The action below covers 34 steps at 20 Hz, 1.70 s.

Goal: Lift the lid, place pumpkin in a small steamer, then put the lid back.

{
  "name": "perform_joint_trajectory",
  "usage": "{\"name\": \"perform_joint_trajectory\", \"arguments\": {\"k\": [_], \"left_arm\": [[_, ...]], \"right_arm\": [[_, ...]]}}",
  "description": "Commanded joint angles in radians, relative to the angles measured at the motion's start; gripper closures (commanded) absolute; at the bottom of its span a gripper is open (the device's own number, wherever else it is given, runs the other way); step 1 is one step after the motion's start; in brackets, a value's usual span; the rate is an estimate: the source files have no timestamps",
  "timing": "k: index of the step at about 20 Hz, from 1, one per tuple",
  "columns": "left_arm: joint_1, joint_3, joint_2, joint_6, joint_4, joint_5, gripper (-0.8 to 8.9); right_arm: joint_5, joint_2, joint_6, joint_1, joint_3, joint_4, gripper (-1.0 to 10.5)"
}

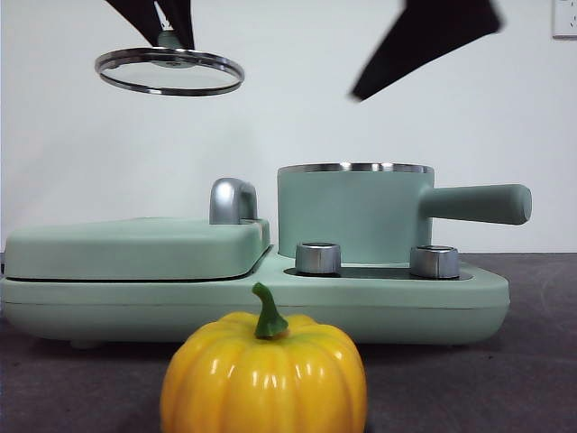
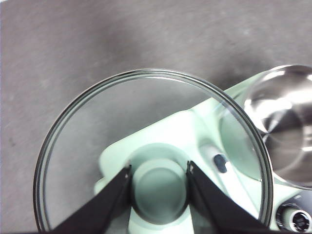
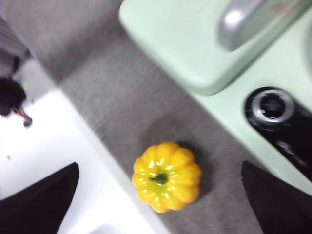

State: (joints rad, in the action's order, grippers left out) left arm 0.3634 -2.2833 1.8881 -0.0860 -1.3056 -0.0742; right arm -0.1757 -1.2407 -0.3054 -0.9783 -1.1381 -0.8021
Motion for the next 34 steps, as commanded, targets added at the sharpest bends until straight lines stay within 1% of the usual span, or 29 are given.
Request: {"name": "perform_joint_trajectory", "arguments": {"k": [1, 4, 7, 10, 13, 15, 16, 17, 20, 21, 26, 28, 32, 34], "left_arm": [[-0.01, -0.034, -0.003, 0.005, 0.019, 0.0, 8.03], [-0.034, -0.034, -0.003, 0.017, 0.02, 0.0, 8.03], [-0.05, -0.034, -0.003, 0.018, 0.02, 0.0, 8.03], [-0.064, -0.034, -0.003, 0.021, 0.02, 0.0, 8.03], [-0.07, -0.034, -0.003, 0.023, 0.02, 0.0, 8.03], [-0.071, -0.034, -0.003, 0.023, 0.02, 0.0, 8.03], [-0.071, -0.034, -0.003, 0.024, 0.02, 0.0, 8.03], [-0.071, -0.034, -0.003, 0.023, 0.02, 0.0, 8.03], [-0.072, -0.034, -0.003, 0.023, 0.02, 0.0, 8.03], [-0.074, -0.034, -0.003, 0.024, 0.02, 0.0, 8.03], [-0.076, -0.034, -0.003, 0.023, 0.02, 0.0, 8.03], [-0.078, -0.034, -0.003, 0.023, 0.02, 0.0, 8.03], [-0.09, -0.034, -0.003, 0.023, 0.021, 0.0, 8.03], [-0.102, -0.034, -0.003, 0.023, 0.021, 0.0, 8.03]], "right_arm": [[0.028, -0.103, -0.008, -0.066, -0.025, 0.01, 3.9], [0.037, -0.224, -0.009, -0.106, -0.025, 0.009, 3.9], [0.076, -0.317, -0.008, -0.129, -0.025, 0.009, 3.9], [0.074, -0.389, -0.008, -0.135, -0.025, 0.009, 3.9], [0.062, -0.451, -0.008, -0.135, -0.025, 0.008, 3.9], [0.01, -0.485, -0.008, -0.135, -0.025, 0.008, 3.9], [0.011, -0.497, -0.008, -0.135, -0.025, 0.008, 3.9], [0.017, -0.502, -0.009, -0.137, -0.025, 0.008, 4.0], [0.018, -0.506, -0.01, -0.138, -0.025, 0.007, 5.4], [0.019, -0.506, -0.01, -0.138, -0.025, 0.007, 5.6], [0.019, -0.506, -0.02, -0.136, -0.037, -0.011, 5.7], [0.019, -0.505, -0.017, -0.111, -0.096, -0.088, 5.7], [0.024, -0.505, 0.058, -0.047, -0.312, -0.259, 5.7], [0.032, -0.505, 0.085, 0.003, -0.441, -0.34, 5.7]]}}
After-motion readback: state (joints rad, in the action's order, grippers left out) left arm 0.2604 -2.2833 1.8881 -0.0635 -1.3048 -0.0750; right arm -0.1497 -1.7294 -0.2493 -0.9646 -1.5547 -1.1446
